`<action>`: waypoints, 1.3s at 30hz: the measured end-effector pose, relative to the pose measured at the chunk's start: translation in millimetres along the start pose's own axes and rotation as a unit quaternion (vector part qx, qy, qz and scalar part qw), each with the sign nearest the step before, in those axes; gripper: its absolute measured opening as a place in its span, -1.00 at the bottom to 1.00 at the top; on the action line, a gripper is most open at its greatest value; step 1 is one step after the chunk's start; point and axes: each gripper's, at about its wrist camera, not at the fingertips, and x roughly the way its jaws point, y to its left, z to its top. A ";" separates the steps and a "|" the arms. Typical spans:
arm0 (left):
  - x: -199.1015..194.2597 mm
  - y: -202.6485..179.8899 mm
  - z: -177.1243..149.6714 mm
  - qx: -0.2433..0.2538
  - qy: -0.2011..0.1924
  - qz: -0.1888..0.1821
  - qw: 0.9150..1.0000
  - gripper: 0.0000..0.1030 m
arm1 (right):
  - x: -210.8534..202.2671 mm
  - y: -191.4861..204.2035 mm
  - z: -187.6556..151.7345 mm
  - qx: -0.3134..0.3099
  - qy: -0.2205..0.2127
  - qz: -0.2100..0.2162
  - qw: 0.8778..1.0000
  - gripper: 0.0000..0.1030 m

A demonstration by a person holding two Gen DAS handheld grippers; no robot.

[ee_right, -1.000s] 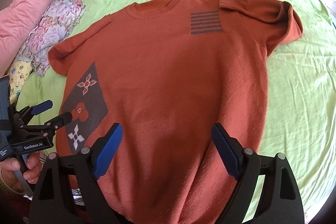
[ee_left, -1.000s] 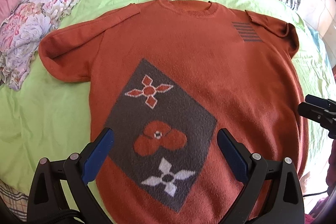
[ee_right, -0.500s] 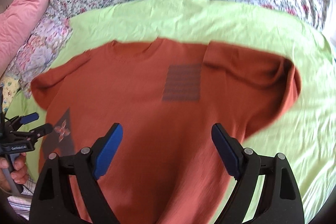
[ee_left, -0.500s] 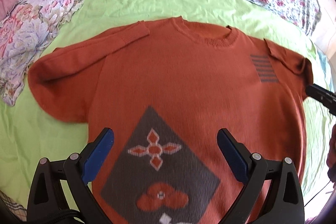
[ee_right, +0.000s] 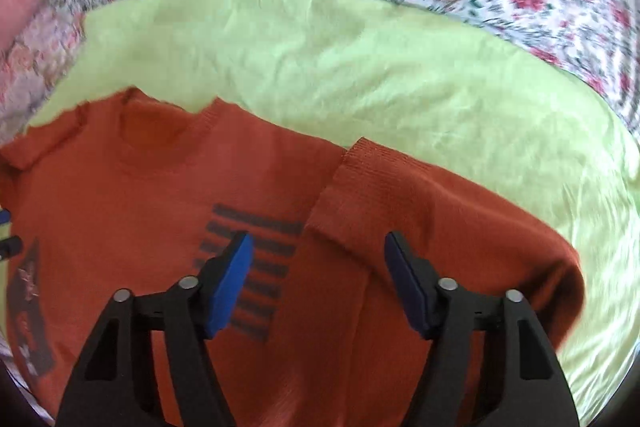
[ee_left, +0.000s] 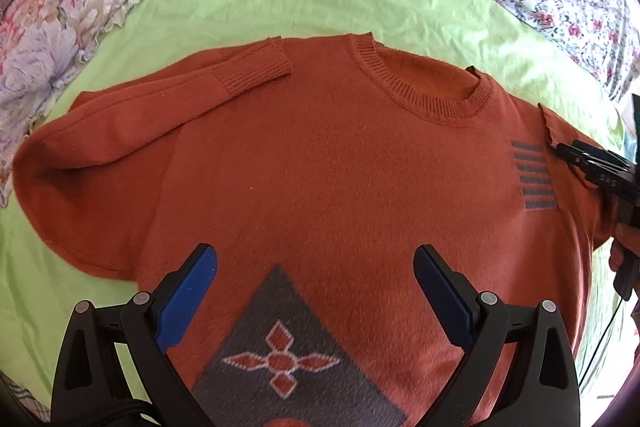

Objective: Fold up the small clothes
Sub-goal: 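Grasp the orange sweater's sleeve cuff with the right tool, then fold the held sleeve across the sweater body with the right tool, release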

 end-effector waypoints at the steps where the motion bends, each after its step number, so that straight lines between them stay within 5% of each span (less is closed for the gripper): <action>1: 4.2 -1.9 0.6 0.000 0.005 0.001 1.000 0.92 | 8.5 -2.7 2.4 -0.006 0.007 -0.003 1.000 0.22; 3: 10.4 -5.2 1.1 0.001 0.012 0.001 1.000 0.92 | 21.1 -7.6 4.8 -0.014 0.018 -0.008 1.000 0.09; 6: 17.0 -8.3 0.7 0.002 0.020 0.002 1.000 0.92 | 26.5 -20.3 6.9 -0.009 0.022 -0.019 1.000 -0.42; 9: 19.4 -7.8 1.2 0.000 0.021 -0.003 1.000 0.92 | 9.1 -36.9 7.9 0.044 -0.003 0.018 0.999 -0.82; 12: 16.1 -2.0 0.2 -0.004 0.017 -0.007 1.000 0.92 | -22.6 -35.0 9.6 0.076 -0.036 0.057 0.995 -0.84; 16: 6.1 14.3 -2.8 -0.013 0.015 -0.028 0.999 0.92 | -54.5 -1.1 9.6 0.121 -0.062 0.168 0.976 -0.84; 21: -15.1 45.5 -16.1 -0.042 0.006 -0.048 0.998 0.92 | -58.2 87.4 9.4 0.121 -0.059 0.293 0.947 -0.84; 27: -33.3 87.7 -37.2 -0.090 0.004 -0.070 0.993 0.92 | -26.0 201.4 12.4 0.089 -0.012 0.388 0.917 -0.84; 30: -34.1 98.5 -39.2 -0.101 0.005 -0.081 0.992 0.92 | -15.2 243.0 15.4 0.071 0.006 0.412 0.908 -0.84; 33: -26.9 100.7 -35.8 -0.108 0.009 -0.093 0.990 0.92 | -3.4 258.7 12.7 0.071 0.034 0.413 0.907 -0.61; 36: -9.0 97.2 -27.1 -0.109 0.025 -0.107 0.988 0.92 | -8.0 238.6 3.7 0.096 0.037 0.414 0.904 -0.27; 39: 11.7 87.1 -14.9 -0.102 0.040 -0.112 0.988 0.92 | -25.6 204.7 -0.3 0.110 0.011 0.394 0.912 -0.25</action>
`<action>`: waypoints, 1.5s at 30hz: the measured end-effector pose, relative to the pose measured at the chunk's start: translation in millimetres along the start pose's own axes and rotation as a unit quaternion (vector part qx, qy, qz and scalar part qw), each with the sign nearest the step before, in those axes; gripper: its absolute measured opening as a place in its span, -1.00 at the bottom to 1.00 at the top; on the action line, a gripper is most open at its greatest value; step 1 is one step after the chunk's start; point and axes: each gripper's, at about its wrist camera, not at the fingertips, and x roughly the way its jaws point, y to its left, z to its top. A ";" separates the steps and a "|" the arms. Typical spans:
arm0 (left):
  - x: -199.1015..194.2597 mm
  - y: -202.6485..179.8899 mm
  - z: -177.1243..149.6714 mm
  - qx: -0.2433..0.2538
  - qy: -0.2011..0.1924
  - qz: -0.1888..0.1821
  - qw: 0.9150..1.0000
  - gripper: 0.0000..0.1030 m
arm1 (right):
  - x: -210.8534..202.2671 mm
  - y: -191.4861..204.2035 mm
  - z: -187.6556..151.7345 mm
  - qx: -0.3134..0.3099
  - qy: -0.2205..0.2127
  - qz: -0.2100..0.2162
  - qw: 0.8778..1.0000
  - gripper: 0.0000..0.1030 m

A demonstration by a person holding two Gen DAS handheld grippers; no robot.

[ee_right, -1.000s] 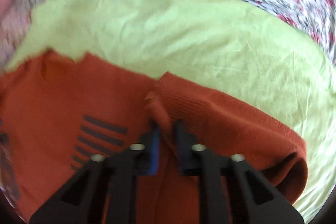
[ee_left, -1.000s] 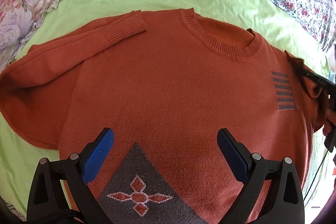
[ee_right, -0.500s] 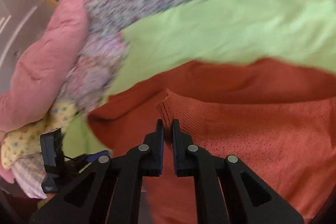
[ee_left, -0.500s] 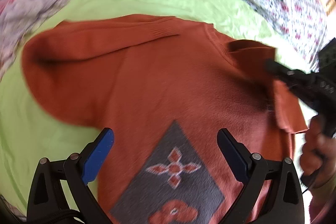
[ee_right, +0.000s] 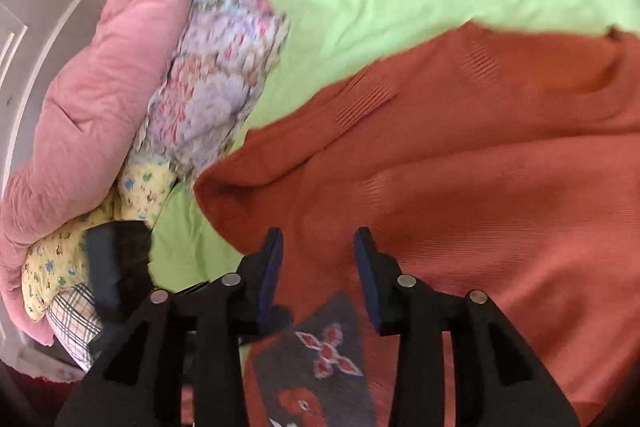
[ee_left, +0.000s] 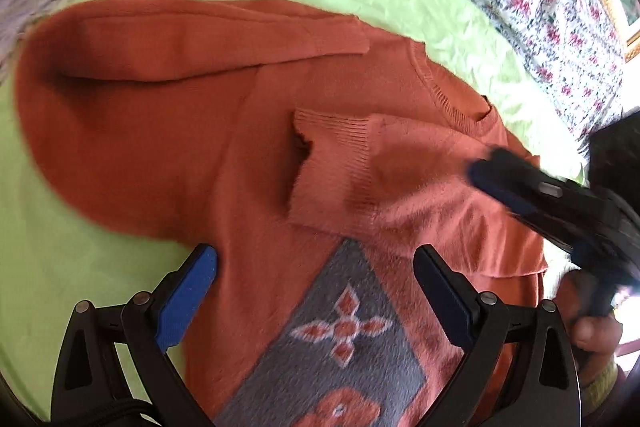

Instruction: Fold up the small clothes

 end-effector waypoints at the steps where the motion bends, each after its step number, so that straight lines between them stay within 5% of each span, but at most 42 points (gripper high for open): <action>1: 8.1 -2.7 3.8 0.002 0.006 0.002 1.000 0.92 | -14.8 -5.3 -0.1 0.004 -0.011 -0.006 1.000 -0.25; 8: 47.3 -21.2 26.4 0.016 0.013 0.006 1.000 0.88 | -107.2 -46.0 -25.5 0.045 -0.083 -0.069 0.993 -0.25; 9: 48.4 -24.1 27.9 0.022 0.008 0.006 1.000 0.69 | -117.9 -52.3 -31.5 0.054 -0.092 -0.079 0.991 -0.25; 11: 48.0 -32.0 29.5 0.045 -0.002 0.003 0.999 -0.11 | -139.4 -64.6 -44.0 0.075 -0.114 -0.107 0.985 -0.25; 12: 47.7 -35.1 30.6 0.054 -0.001 0.001 0.999 -0.93 | -147.3 -69.9 -48.2 0.082 -0.121 -0.115 0.982 -0.25; 16: 10.2 -31.8 34.7 0.066 -0.053 0.016 0.996 -0.89 | -184.9 -96.4 -63.7 0.115 -0.157 -0.172 0.966 -0.25; 20: 13.9 -8.7 36.0 0.050 -0.041 0.051 0.997 -0.90 | -209.3 -123.7 -67.3 0.139 -0.174 -0.224 0.949 -0.24; 23: 7.3 -4.2 38.3 0.035 -0.059 0.051 0.996 -0.90 | -213.0 -142.0 -61.6 0.154 -0.168 -0.246 0.942 -0.21; 27: 12.8 -19.5 37.4 0.055 -0.053 0.065 0.995 -0.90 | -199.3 -155.0 -43.9 0.136 -0.145 -0.268 0.943 0.12; 32: 21.7 -17.0 36.6 0.049 -0.043 0.066 0.996 -0.90 | -168.7 -179.0 -16.3 0.122 -0.109 -0.311 0.936 0.12; 33: 24.1 -16.4 35.3 0.050 -0.041 0.065 0.996 -0.90 | -163.5 -185.9 -13.7 0.129 -0.095 -0.308 0.938 0.04; 34: 25.5 -19.6 35.7 0.052 -0.040 0.064 0.996 -0.90 | -161.1 -189.5 -11.2 0.129 -0.090 -0.302 0.940 -0.75; 38: 25.1 -42.7 42.2 0.077 -0.056 0.048 0.994 -0.90 | -186.1 -191.4 -6.8 0.142 -0.123 -0.291 0.938 -0.83; 43: 52.8 -43.9 47.1 0.105 -0.039 0.104 0.988 -0.88 | -180.1 -211.1 -14.5 0.154 -0.120 -0.303 0.933 -0.82; 45: 51.5 -38.0 47.5 0.092 -0.036 0.087 0.991 -0.84 | -177.3 -211.7 -13.4 0.164 -0.125 -0.298 0.932 -0.79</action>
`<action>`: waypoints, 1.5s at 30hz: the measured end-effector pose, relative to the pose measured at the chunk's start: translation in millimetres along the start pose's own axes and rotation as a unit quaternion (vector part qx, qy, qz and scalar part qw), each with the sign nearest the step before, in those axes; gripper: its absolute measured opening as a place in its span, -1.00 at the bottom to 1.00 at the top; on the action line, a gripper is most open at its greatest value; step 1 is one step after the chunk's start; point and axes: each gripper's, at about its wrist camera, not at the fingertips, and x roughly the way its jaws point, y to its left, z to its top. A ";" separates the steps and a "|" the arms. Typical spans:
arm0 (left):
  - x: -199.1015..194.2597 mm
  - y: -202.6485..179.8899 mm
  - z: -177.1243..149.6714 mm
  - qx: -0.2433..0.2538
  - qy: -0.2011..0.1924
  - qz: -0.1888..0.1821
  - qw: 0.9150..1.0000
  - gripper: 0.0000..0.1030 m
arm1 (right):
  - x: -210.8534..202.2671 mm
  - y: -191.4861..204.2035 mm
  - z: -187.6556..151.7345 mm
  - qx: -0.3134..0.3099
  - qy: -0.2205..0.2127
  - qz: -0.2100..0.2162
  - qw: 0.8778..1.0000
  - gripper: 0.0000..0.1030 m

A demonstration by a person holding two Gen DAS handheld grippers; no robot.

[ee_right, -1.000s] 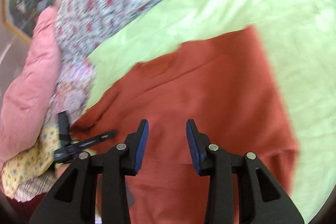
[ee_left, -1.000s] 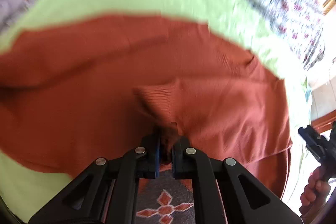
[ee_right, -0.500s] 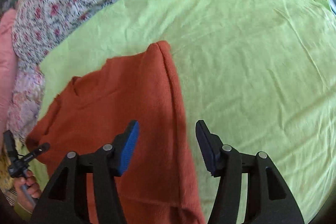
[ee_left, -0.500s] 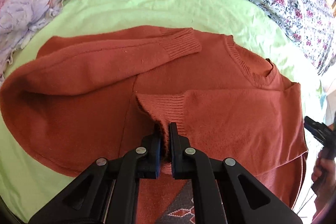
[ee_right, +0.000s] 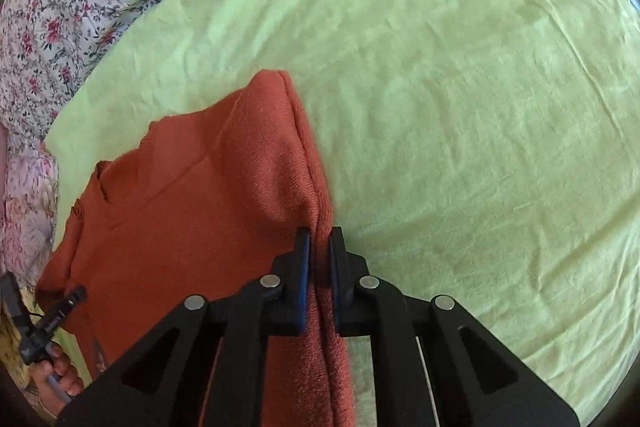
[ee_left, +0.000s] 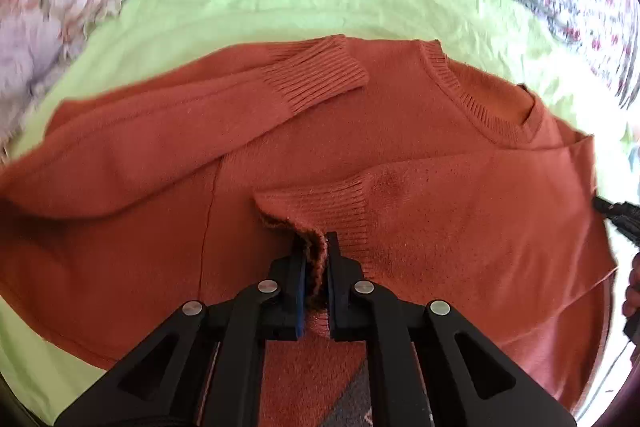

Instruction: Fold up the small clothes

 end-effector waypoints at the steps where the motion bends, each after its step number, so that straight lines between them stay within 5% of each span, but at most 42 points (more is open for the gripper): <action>1: -4.5 3.1 -0.7 -0.004 -0.002 -0.006 1.000 -0.77 | -3.9 1.3 0.2 0.003 -0.003 -0.005 1.000 -0.70; 6: -29.5 8.9 -7.6 -0.001 -0.010 -0.012 1.000 -0.68 | -33.4 8.5 -5.4 -0.014 -0.032 0.000 0.999 -0.62; 9: -42.4 9.0 -5.8 0.000 -0.019 -0.014 1.000 -0.25 | -49.3 20.6 -16.5 -0.027 -0.038 0.020 0.999 -0.36; 16: -71.7 6.3 0.3 0.028 -0.045 -0.010 0.999 0.10 | -46.3 63.0 -56.0 -0.059 -0.010 0.064 0.996 -0.29; 24: -52.1 9.1 41.8 0.061 -0.039 0.024 0.997 0.41 | -39.4 89.7 -88.9 -0.088 0.033 0.087 0.992 -0.29; 33: 7.8 5.6 92.6 0.108 0.007 0.034 0.994 0.52 | -39.6 89.3 -96.3 -0.088 0.046 0.089 0.991 -0.26; 36: 30.3 7.4 99.8 0.108 0.032 0.047 0.993 0.46 | -39.1 85.5 -95.7 -0.081 0.050 0.089 0.991 -0.26; 38: 37.8 8.8 101.5 0.111 0.038 0.055 0.992 0.09 | -40.1 83.0 -95.0 -0.081 0.049 0.087 0.992 -0.26; 41: 32.9 9.1 101.6 0.113 0.028 0.055 0.992 -0.85 | -42.6 78.5 -94.6 -0.079 0.041 0.083 0.993 -0.26; 45: 4.7 4.5 103.0 0.093 0.001 0.033 0.995 -0.87 | -44.9 71.9 -93.7 -0.070 0.034 0.083 0.993 -0.26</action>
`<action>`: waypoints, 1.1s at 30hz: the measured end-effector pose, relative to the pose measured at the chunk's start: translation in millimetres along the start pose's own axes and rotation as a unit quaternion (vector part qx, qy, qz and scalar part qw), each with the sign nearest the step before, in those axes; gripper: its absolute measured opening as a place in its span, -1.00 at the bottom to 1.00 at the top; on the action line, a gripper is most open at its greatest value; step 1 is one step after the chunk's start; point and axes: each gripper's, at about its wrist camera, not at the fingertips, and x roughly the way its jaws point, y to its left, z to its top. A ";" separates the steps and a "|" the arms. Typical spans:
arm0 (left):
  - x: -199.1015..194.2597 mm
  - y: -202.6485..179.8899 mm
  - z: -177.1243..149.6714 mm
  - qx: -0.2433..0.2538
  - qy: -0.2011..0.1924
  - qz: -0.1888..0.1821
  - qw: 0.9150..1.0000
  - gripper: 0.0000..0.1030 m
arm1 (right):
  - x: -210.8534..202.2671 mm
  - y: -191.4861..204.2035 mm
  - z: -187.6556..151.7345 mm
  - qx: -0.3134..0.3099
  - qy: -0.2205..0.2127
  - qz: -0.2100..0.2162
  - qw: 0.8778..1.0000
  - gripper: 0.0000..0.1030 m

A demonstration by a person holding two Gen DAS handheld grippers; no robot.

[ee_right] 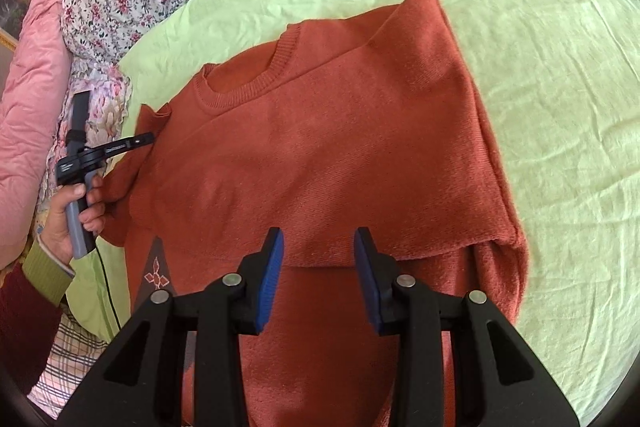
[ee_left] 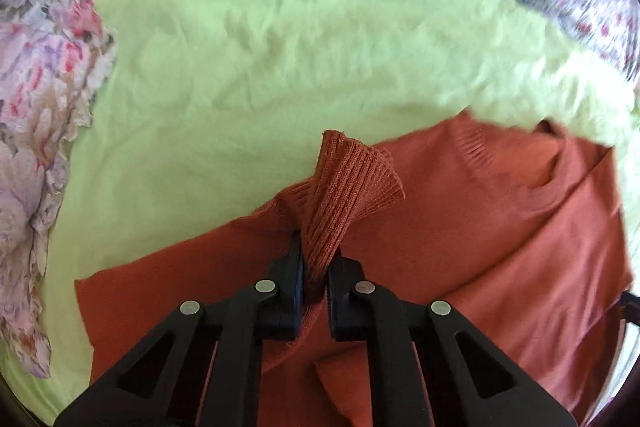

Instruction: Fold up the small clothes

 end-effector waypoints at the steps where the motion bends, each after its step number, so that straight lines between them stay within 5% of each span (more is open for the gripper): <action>1: -15.4 -5.7 0.1 -0.004 -0.018 -0.014 1.000 -0.87 | -0.9 -0.1 0.2 0.000 -0.003 0.000 1.000 -0.26; 6: -68.8 -47.6 -0.6 -0.003 -0.081 -0.086 0.993 -0.87 | -8.9 -2.0 1.3 0.010 -0.018 0.006 1.000 -0.26; 11: -90.4 -128.1 -12.6 0.024 -0.112 -0.166 0.979 -0.87 | -25.3 -17.1 0.4 0.042 -0.046 -0.001 0.998 -0.26; 15: -74.2 -189.4 -20.2 0.042 -0.094 -0.206 0.973 -0.87 | -41.1 -39.0 -2.6 0.069 -0.068 -0.016 0.995 -0.26; 22: -15.0 -269.0 -44.8 0.077 -0.040 -0.212 0.973 -0.80 | -54.8 -69.0 -11.6 0.102 -0.083 -0.028 0.991 -0.26; 26: -6.4 -268.2 -59.8 0.077 -0.010 -0.225 0.971 -0.29 | -56.7 -73.1 -12.4 0.107 -0.081 -0.020 0.991 -0.26; 28: -16.5 -256.7 -68.3 0.073 -0.018 -0.224 0.972 0.01 | -56.2 -69.7 -10.8 0.105 -0.082 -0.017 0.991 -0.09; 33: -40.3 -213.6 -91.5 0.052 -0.022 -0.211 0.976 0.03 | -46.4 -52.3 -0.4 0.093 -0.078 0.001 0.993 -0.01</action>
